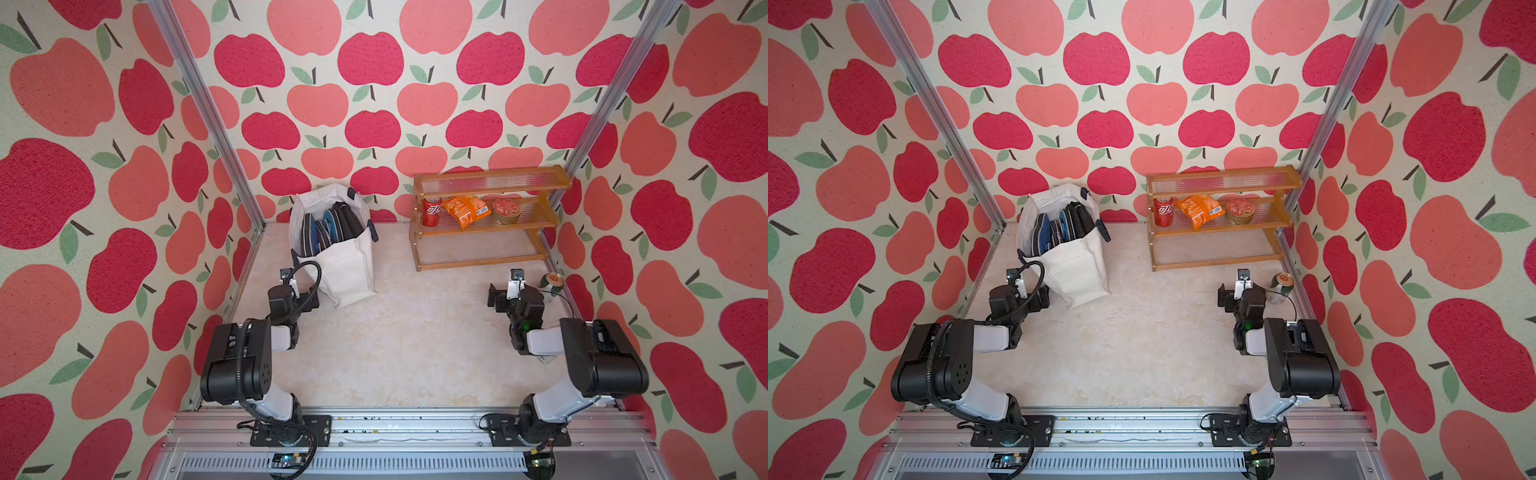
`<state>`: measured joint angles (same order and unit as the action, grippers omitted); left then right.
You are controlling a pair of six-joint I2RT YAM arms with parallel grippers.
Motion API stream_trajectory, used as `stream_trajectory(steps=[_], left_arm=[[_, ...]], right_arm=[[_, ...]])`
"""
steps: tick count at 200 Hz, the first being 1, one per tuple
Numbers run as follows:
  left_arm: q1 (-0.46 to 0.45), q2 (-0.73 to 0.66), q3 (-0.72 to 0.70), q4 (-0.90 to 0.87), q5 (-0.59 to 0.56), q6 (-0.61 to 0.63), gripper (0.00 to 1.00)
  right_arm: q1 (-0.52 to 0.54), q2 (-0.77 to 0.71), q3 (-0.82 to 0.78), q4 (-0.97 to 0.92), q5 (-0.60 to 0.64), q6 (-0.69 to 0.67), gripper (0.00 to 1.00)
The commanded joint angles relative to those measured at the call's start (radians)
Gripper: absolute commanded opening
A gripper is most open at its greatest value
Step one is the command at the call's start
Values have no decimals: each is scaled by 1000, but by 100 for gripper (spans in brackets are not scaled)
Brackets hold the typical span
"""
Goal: Remove the ping pong set from the canvas bag
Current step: Move the canvas bag to the center of the board.
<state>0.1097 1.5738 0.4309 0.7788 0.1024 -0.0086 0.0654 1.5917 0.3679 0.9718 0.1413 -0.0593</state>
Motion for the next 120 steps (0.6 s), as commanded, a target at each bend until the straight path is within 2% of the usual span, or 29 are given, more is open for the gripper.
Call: stream_trajectory(steps=[1, 120], left_arm=[[0, -3, -1, 10, 1, 7, 99], [7, -4, 0, 7, 11, 3, 99]], right_arm=[[4, -7, -7, 24, 14, 14, 99], [4, -6, -6, 23, 14, 13, 99]])
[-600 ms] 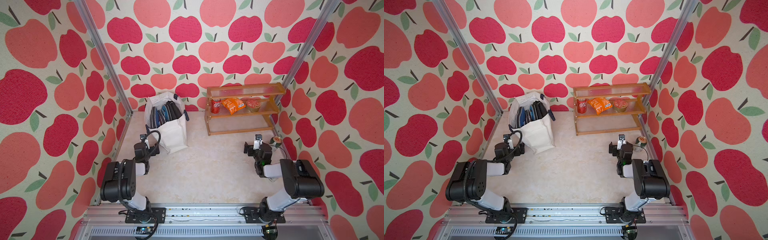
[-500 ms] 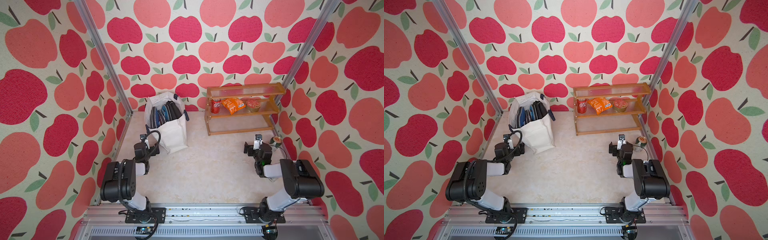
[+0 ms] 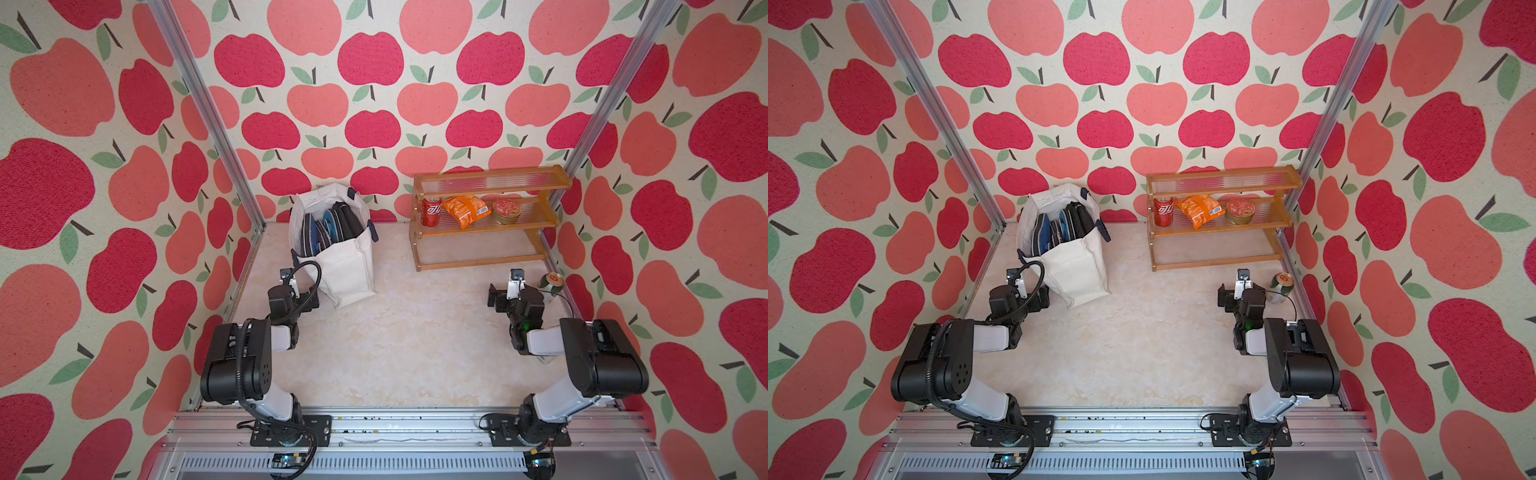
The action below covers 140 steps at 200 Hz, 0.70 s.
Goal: Remove the ping pong set from the canvas bag
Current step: Move the canvas bag to the center of the board.
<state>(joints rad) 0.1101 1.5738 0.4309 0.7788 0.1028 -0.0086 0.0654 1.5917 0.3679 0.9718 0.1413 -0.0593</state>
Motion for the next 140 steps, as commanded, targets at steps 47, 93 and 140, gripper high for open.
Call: stream_trajectory(steps=[47, 93, 140], left_arm=[[4, -1, 2, 5, 7, 4, 99], [-14, -1, -1, 12, -28, 10, 100], [2, -4, 2, 3, -5, 1, 99]], right_arm=[[1, -6, -3, 17, 6, 17, 99], [12, -4, -6, 23, -50, -17, 99], [11, -1, 3, 11, 28, 10, 99]])
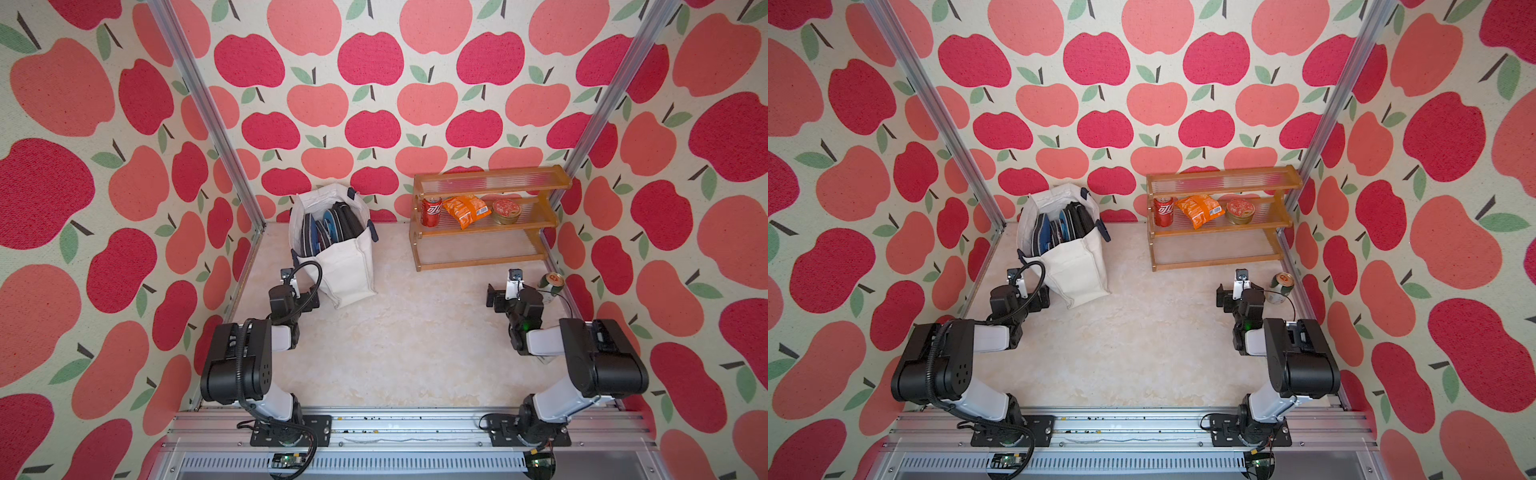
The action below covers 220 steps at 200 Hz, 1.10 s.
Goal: Remove the ping pong set from the canvas bag
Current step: Move the canvas bag to the center of the board.
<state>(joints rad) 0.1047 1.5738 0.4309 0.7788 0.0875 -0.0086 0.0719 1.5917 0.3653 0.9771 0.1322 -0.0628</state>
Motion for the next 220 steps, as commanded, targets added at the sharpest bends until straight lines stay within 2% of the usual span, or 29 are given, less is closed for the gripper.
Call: stream_trajectory(steps=[1, 154, 199, 220], left_arm=[[8, -3, 2, 2, 11, 1, 99], [7, -2, -17, 40, -15, -9, 99], [25, -26, -62, 101, -45, -47, 99], [38, -76, -72, 79, -59, -70, 99]], right_arm=[[4, -1, 6, 6, 36, 14, 99], [38, -1, -31, 77, 30, -35, 99], [55, 1, -71, 158, 11, -63, 99], [62, -19, -84, 170, 44, -62, 98]])
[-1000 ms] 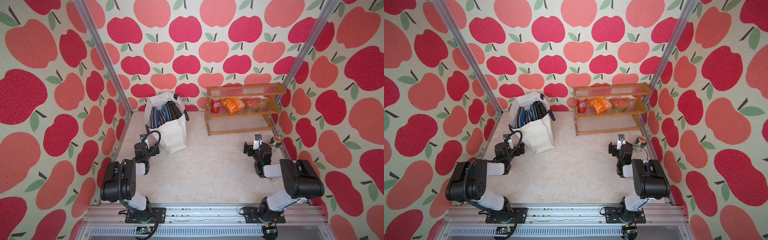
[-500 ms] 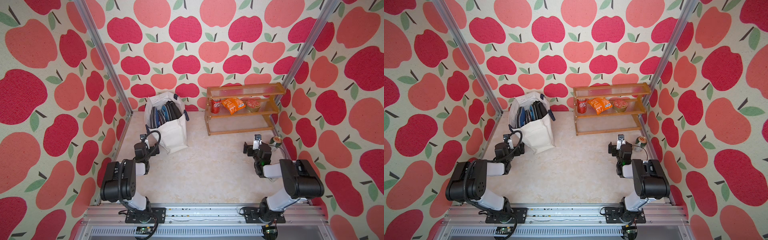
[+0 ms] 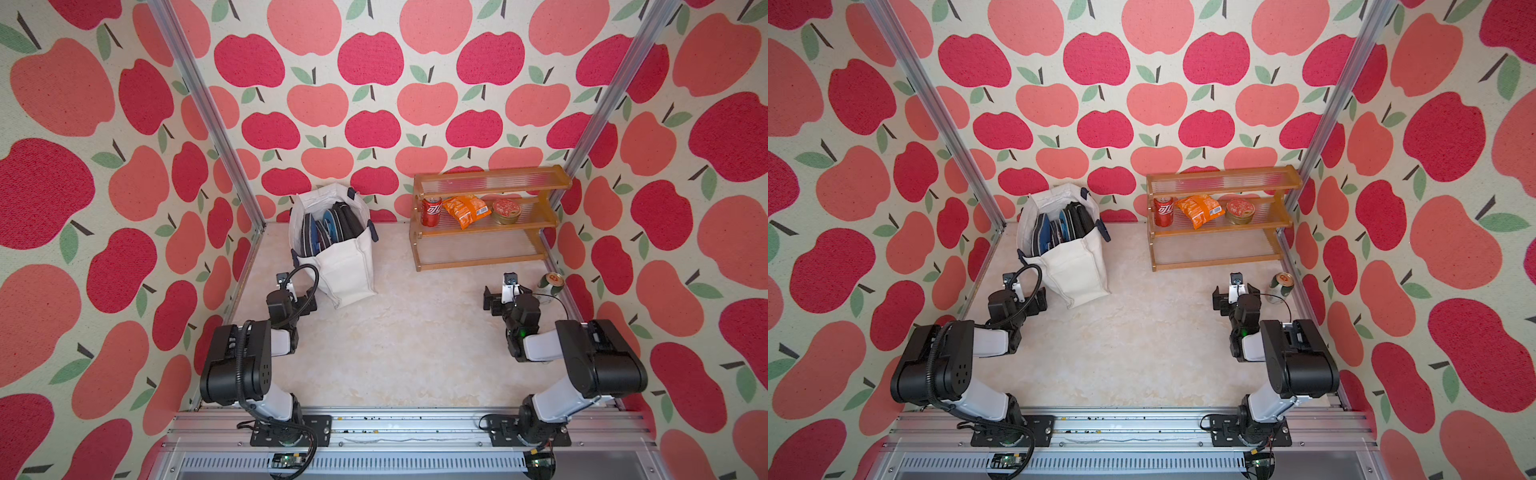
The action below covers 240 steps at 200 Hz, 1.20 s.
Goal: Remove the ping pong set from the canvas bag
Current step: Move the canvas bag to the center of the board.
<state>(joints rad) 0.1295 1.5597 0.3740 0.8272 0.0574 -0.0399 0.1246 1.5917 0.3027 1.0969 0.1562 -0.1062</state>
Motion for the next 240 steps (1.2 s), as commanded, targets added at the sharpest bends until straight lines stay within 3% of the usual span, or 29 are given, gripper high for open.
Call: stream_trajectory(steps=[1, 71, 96, 118, 184, 212, 240], left_arm=[[13, -64, -16, 30, -33, -39, 99], [106, -374, 48, -411, -194, -193, 100], [135, -403, 139, -609, -230, -249, 99], [147, -393, 239, -787, -235, -295, 99], [257, -273, 636, -1306, -56, -400, 100], [264, -254, 754, -1419, 31, -401, 100], [265, -232, 844, -1479, 138, -397, 99]], right_arm=[[9, -21, -22, 50, 22, -16, 99], [135, -186, 93, -259, 301, -95, 97], [191, -240, 124, -320, 398, -99, 96], [214, -310, 144, -376, 385, -13, 95], [442, -410, 312, -716, 404, 172, 95], [532, -411, 398, -867, 402, 261, 93], [603, -405, 429, -900, 319, 334, 93]])
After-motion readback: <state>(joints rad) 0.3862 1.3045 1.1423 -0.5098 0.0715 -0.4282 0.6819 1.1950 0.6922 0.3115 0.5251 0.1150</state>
